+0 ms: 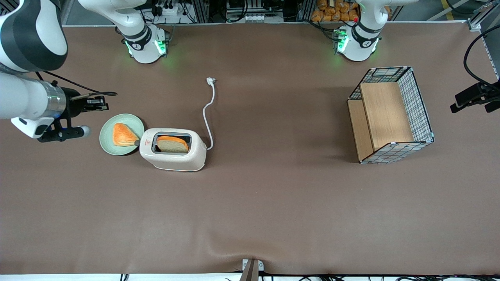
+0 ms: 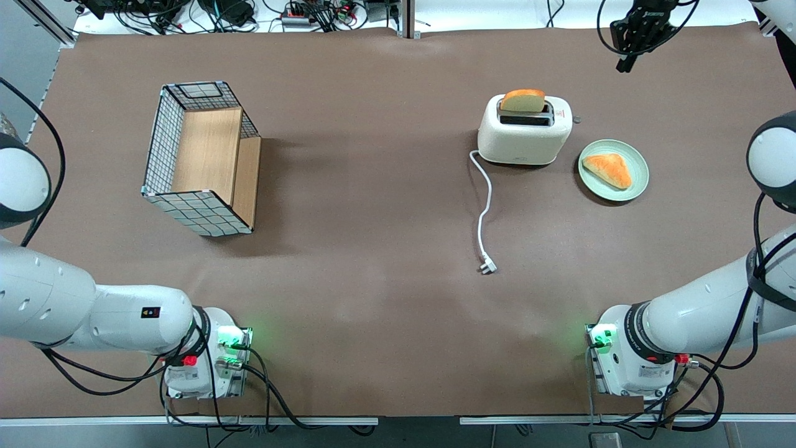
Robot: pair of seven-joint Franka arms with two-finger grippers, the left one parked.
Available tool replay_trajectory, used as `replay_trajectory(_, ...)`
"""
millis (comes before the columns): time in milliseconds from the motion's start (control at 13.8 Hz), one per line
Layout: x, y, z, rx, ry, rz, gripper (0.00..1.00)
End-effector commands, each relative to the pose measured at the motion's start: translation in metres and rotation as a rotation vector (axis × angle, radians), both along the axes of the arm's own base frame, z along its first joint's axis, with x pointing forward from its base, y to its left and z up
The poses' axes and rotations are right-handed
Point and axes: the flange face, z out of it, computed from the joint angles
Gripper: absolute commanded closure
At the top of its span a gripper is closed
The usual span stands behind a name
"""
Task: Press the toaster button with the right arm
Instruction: 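Move the right gripper over the plate toward the toaster's side lever, then press the toaster's grey lever down with the right gripper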
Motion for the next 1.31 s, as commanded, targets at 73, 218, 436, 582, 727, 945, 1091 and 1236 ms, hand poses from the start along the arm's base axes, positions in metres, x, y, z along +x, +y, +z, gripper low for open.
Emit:
replay_trajectory(73,0.012,0.012,-0.033,0.051,0.046,-0.011,1.00)
replay_trajectory(218,0.023,0.020,-0.059,0.053,0.049,-0.006,1.00)
replay_trajectory(436,0.030,0.018,-0.091,0.050,0.045,-0.017,1.00)
replay_trajectory(582,0.033,0.007,-0.110,0.048,0.028,-0.042,1.00)
replay_trajectory(727,0.036,0.002,-0.128,0.042,0.025,-0.056,1.00)
replay_trajectory(945,0.044,-0.013,-0.149,0.043,0.026,-0.075,1.00)
replay_trajectory(1091,0.046,-0.020,-0.161,0.043,0.038,-0.083,1.00)
replay_trajectory(1236,0.048,-0.020,-0.171,0.050,0.043,-0.091,1.00)
